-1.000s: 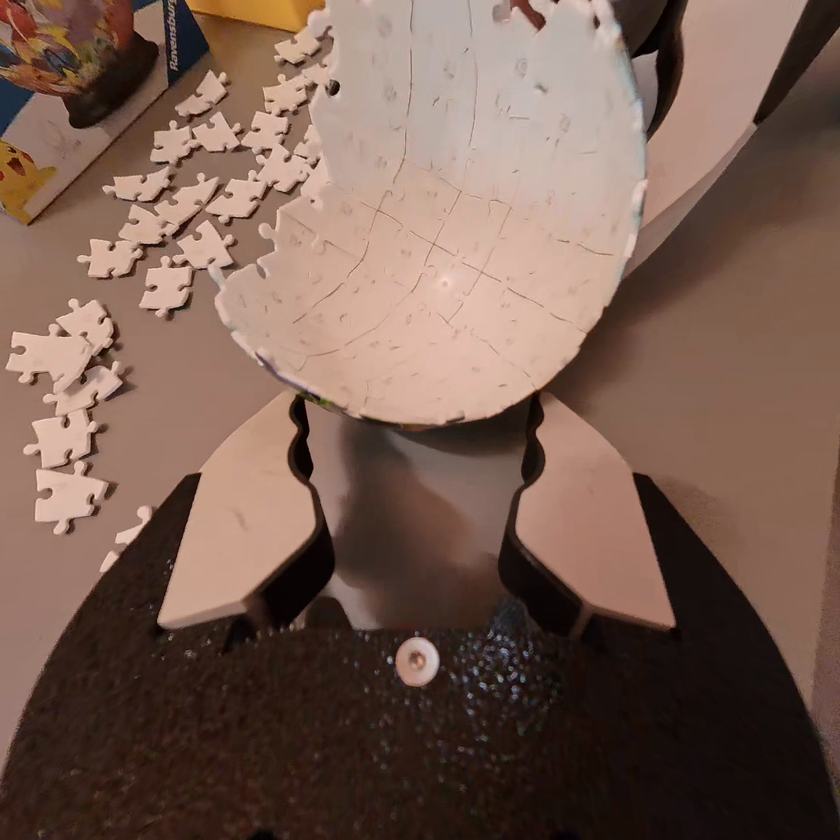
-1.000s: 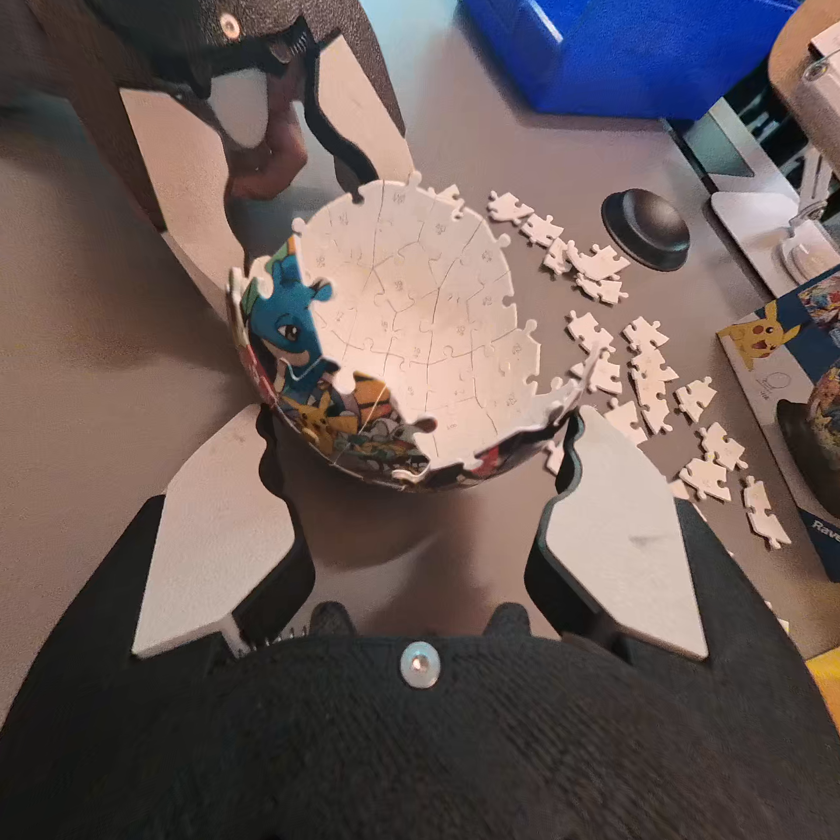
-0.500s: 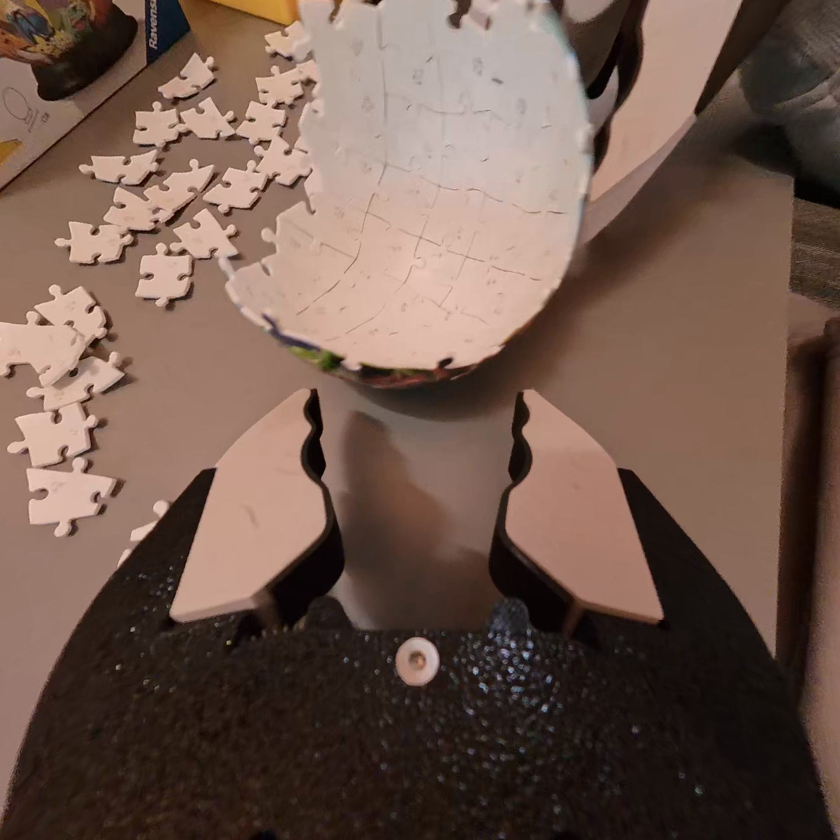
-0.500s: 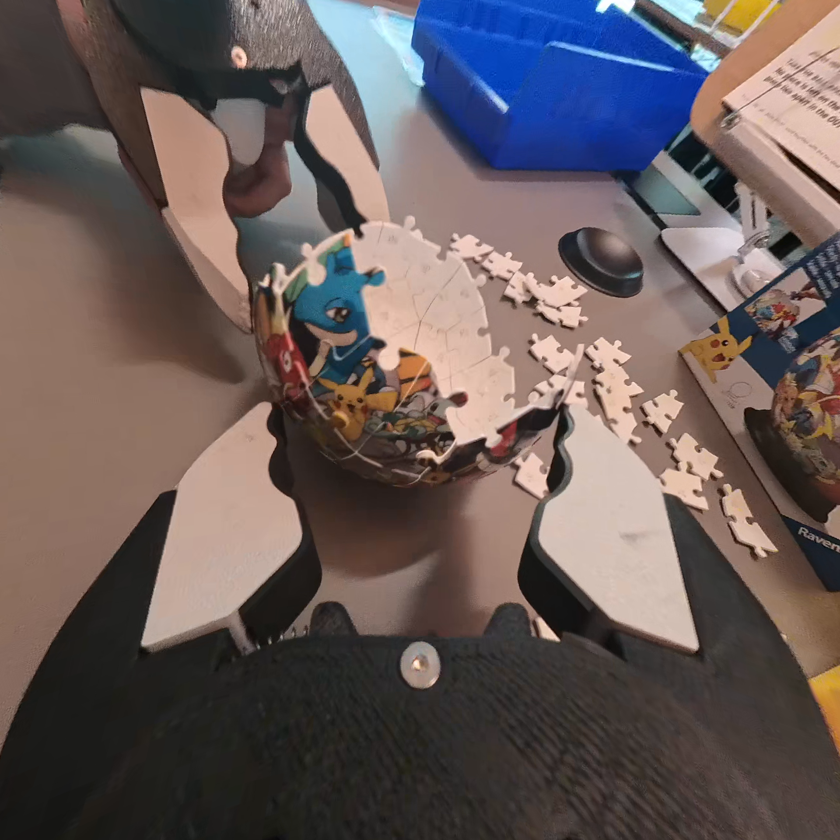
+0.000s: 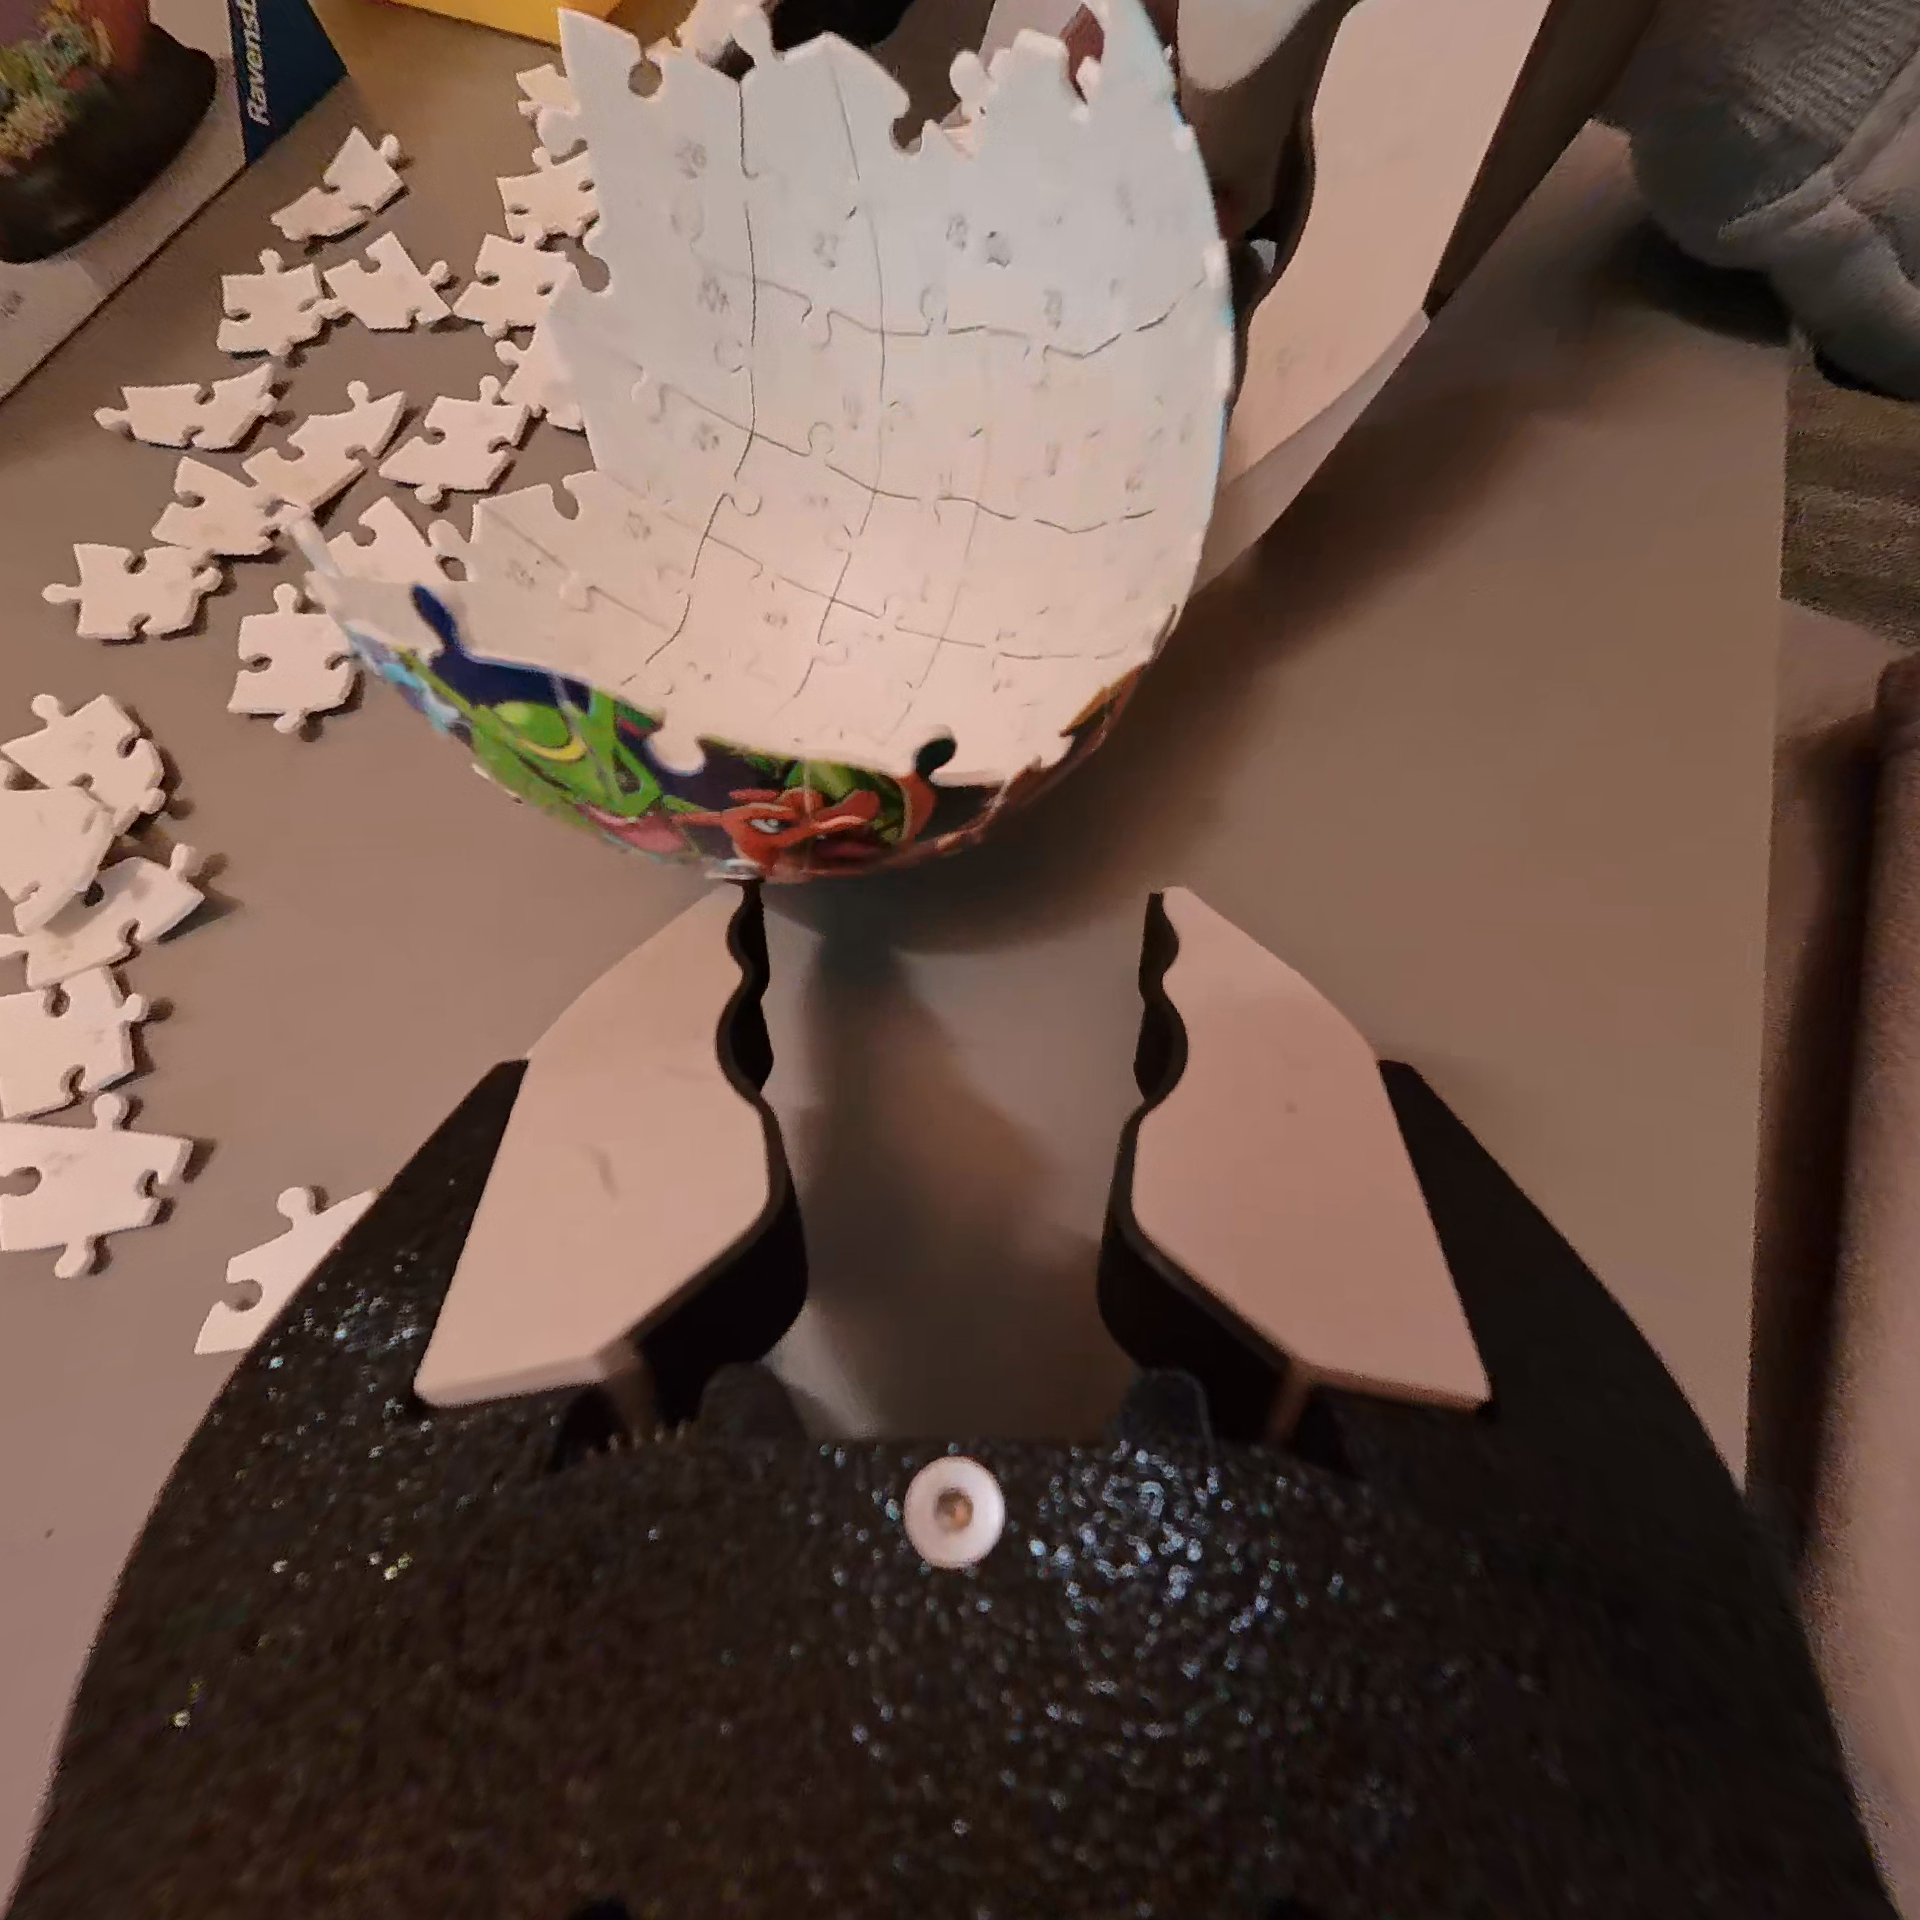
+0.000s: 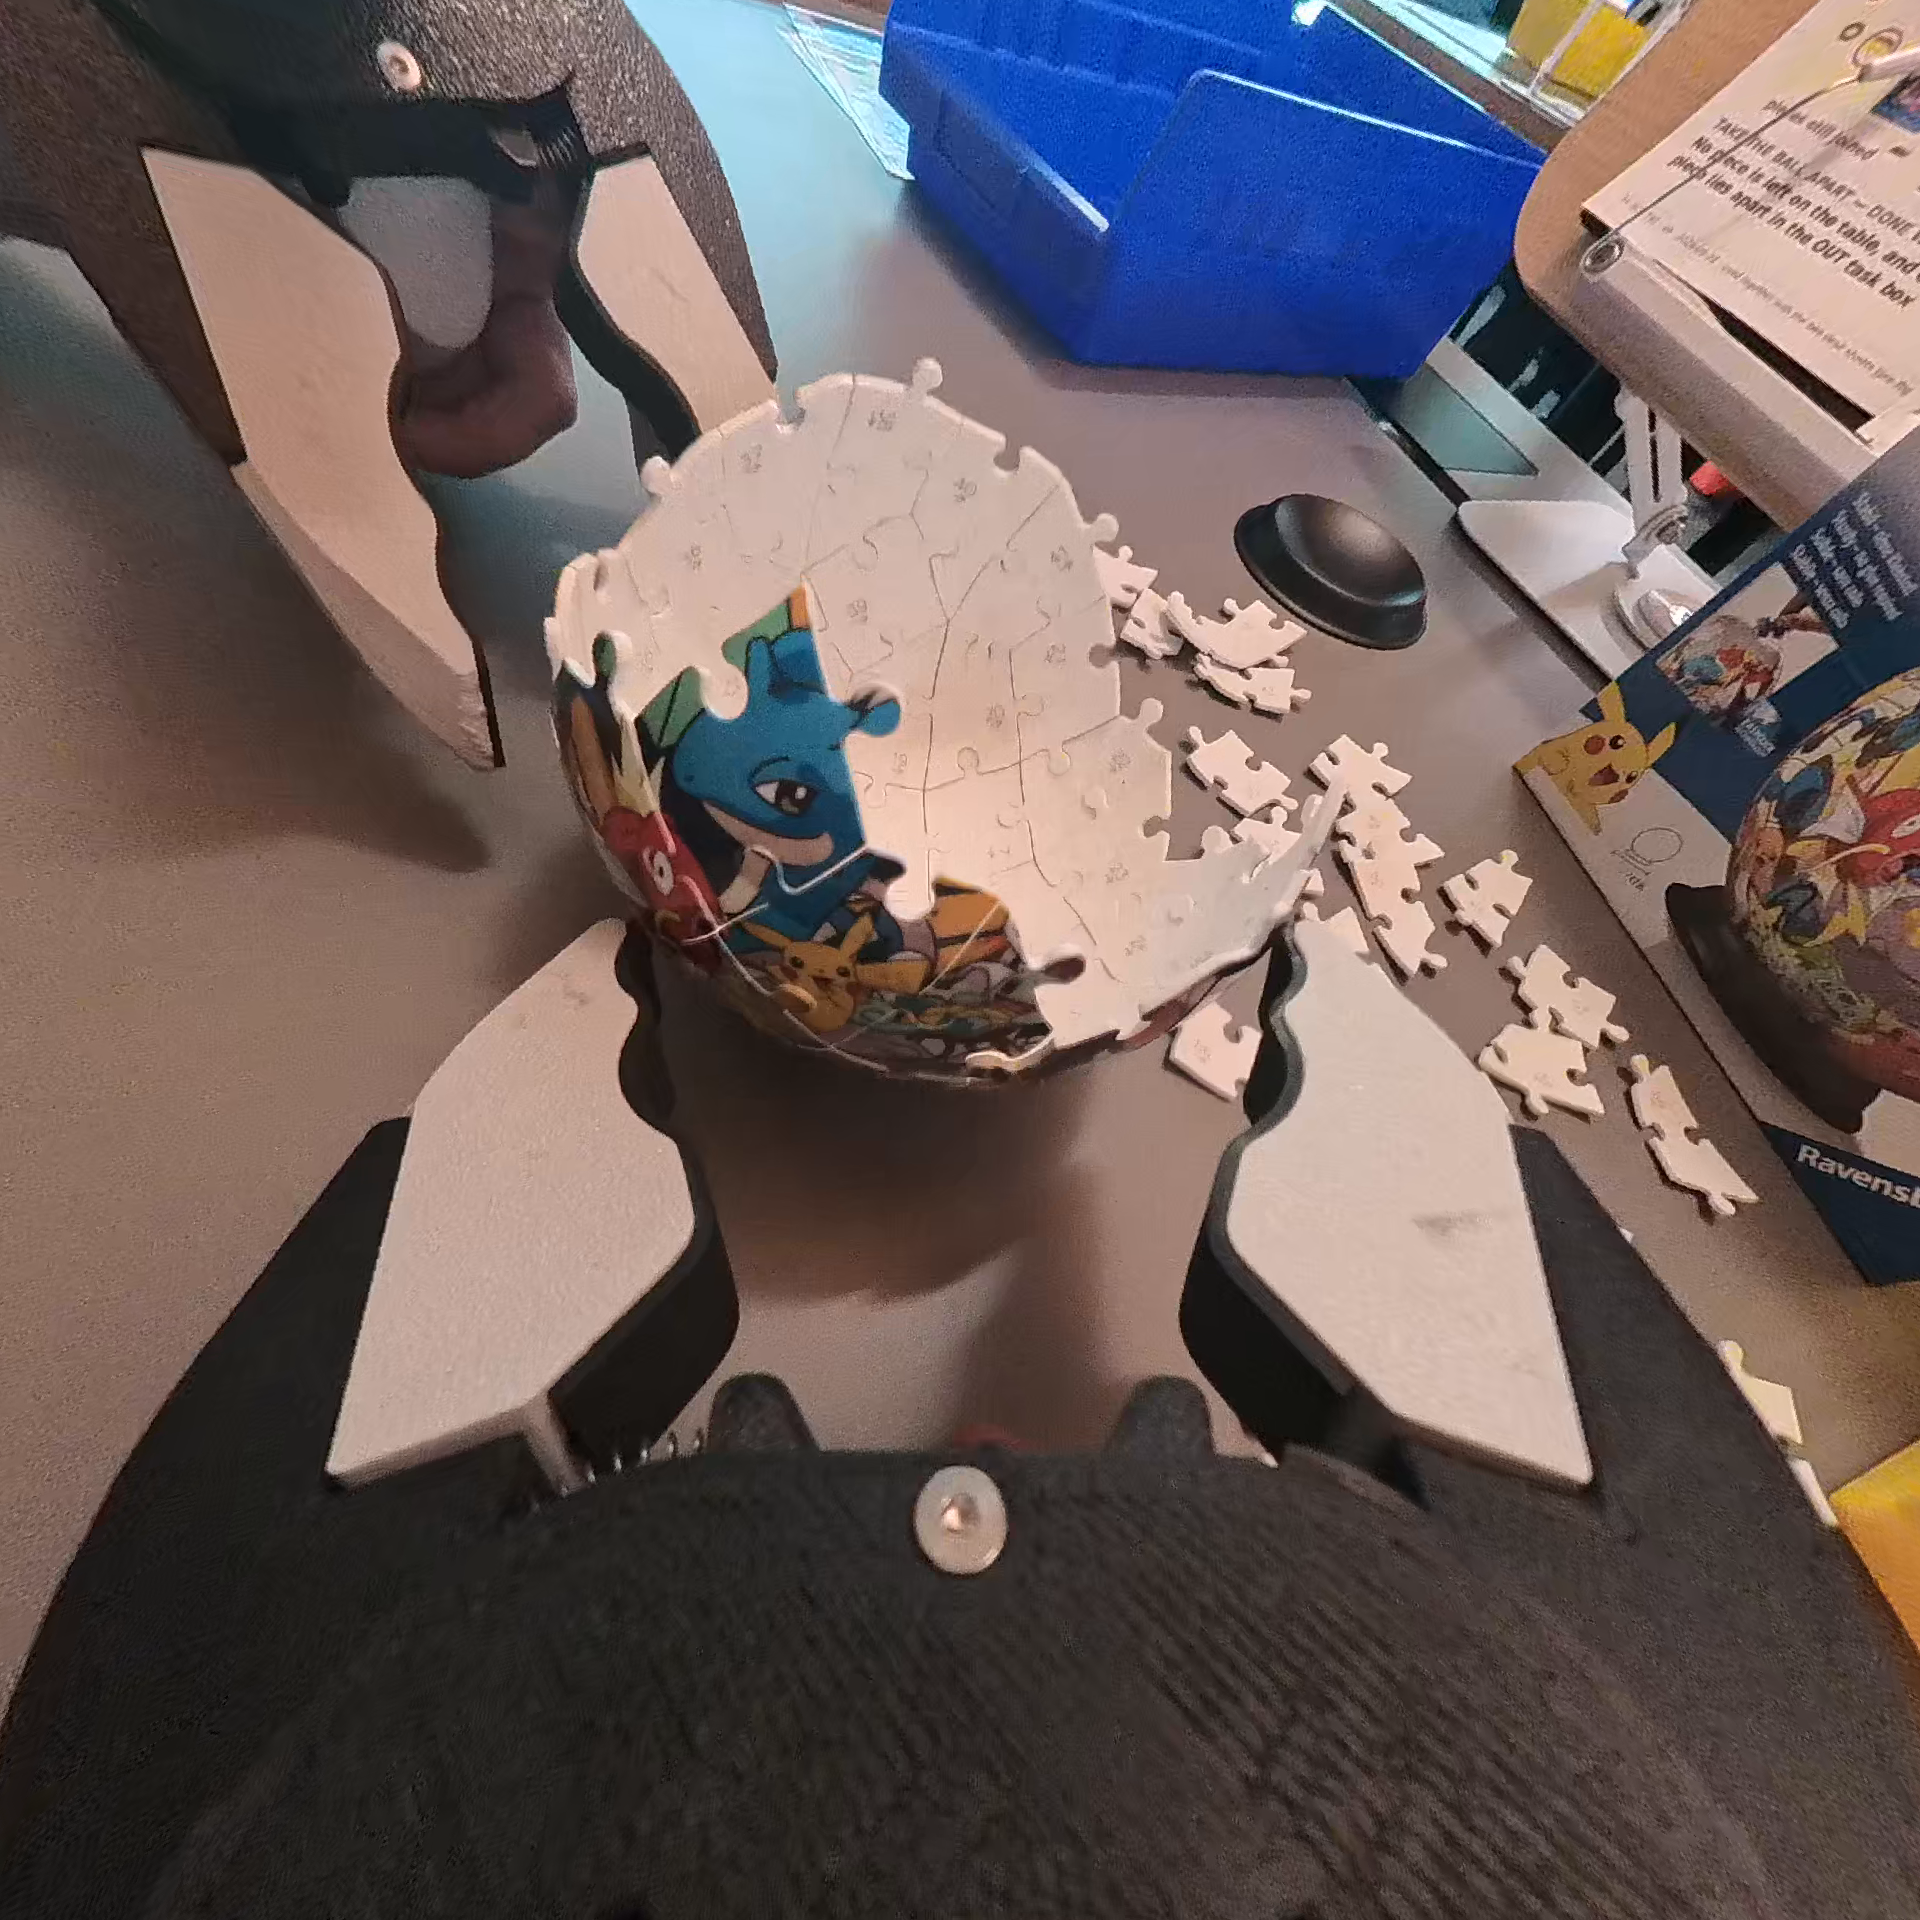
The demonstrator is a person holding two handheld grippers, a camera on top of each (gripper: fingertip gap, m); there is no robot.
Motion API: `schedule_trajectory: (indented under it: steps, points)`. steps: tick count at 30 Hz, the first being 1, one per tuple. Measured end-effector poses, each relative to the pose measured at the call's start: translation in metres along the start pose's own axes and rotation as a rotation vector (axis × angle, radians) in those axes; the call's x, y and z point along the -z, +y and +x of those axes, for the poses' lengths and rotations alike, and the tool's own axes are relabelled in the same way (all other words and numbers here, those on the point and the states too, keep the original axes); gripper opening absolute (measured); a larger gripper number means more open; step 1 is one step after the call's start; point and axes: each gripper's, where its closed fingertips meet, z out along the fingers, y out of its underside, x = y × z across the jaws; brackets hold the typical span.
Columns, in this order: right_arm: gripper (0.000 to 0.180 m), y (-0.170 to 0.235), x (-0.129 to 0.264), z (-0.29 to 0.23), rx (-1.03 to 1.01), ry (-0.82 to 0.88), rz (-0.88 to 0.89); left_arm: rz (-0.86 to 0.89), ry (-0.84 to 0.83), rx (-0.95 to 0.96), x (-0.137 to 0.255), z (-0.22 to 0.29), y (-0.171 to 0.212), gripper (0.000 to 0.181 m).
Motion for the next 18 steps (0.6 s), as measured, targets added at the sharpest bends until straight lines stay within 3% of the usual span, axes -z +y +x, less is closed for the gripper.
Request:
schedule_trajectory:
  steps: [10, 18]
  points:
    - [0.107, -0.008, 0.000, -0.005, 0.041, 0.018, -0.004, -0.050, -0.057, -0.007, 0.003, -0.011, 0.014, 0.064]
    - [0.106, -0.030, -0.015, -0.011, 0.075, 0.076, -0.006, 0.005, -0.060, 0.131, 0.009, -0.027, 0.017, 0.061]
